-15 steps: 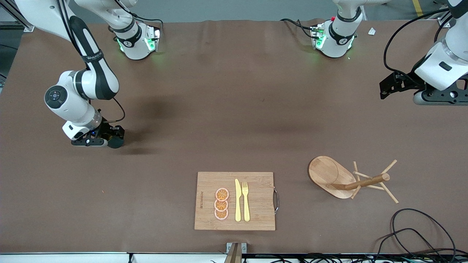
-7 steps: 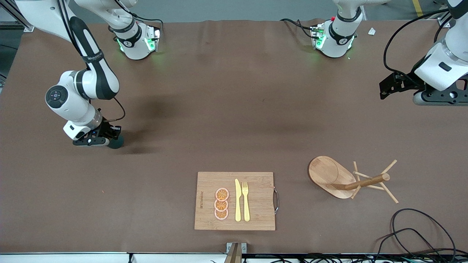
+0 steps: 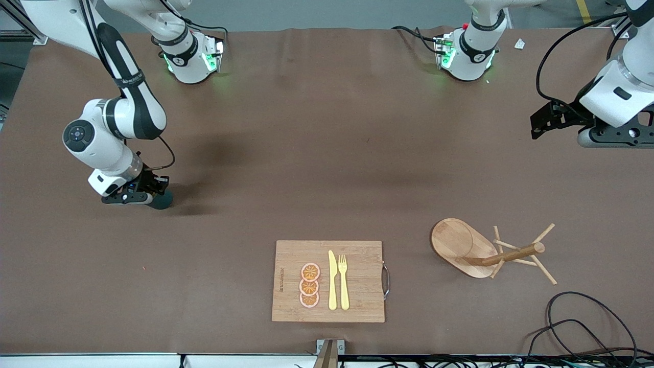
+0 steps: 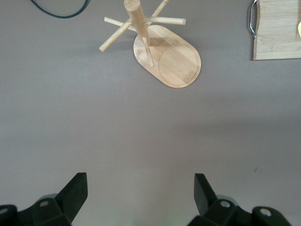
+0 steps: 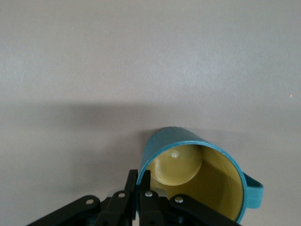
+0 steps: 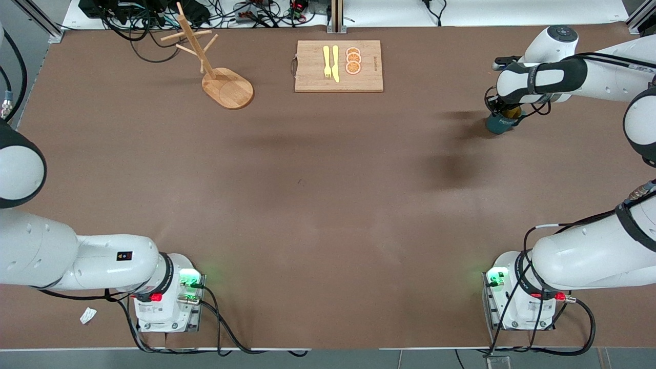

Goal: Pass cup and hang on rack
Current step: 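Close the right gripper on the teal mug's rim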

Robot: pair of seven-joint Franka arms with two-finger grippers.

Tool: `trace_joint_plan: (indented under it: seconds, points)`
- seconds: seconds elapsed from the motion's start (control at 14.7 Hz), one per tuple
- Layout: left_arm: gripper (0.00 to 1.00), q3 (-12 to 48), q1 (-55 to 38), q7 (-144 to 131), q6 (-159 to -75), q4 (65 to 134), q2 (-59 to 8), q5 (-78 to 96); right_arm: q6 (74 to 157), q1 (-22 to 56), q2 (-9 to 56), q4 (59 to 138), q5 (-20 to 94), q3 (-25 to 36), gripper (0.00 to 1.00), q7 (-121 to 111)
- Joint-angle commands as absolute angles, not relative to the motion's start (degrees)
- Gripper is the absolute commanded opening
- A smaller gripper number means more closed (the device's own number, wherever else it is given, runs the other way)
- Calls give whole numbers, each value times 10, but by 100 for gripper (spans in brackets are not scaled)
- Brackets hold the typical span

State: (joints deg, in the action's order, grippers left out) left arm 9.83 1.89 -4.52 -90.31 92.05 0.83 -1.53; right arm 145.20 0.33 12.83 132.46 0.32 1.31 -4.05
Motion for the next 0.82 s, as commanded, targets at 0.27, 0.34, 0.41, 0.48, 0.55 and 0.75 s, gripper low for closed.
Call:
trace_joint_plan:
  seconds: [0.27,0.34,0.41,0.48,0.55,0.75]
  points:
    - [100,99,18,-41,-893,907,3,-15,1281,2,92,1254,57,5,0,-17]
    - [100,98,18,-42,-894,907,3,-16,1276,10,86,1252,57,5,0,11]
    - [100,98,17,-41,-894,907,3,-15,1267,31,77,1249,57,5,0,54]
    - [100,99,18,-41,-894,907,3,-15,1256,53,69,1246,57,5,0,96]
    - [100,98,18,-41,-895,907,3,-15,1248,75,63,1244,57,6,0,139]
    - [100,98,20,-40,-894,907,3,-6,1230,140,56,1231,57,5,0,258]
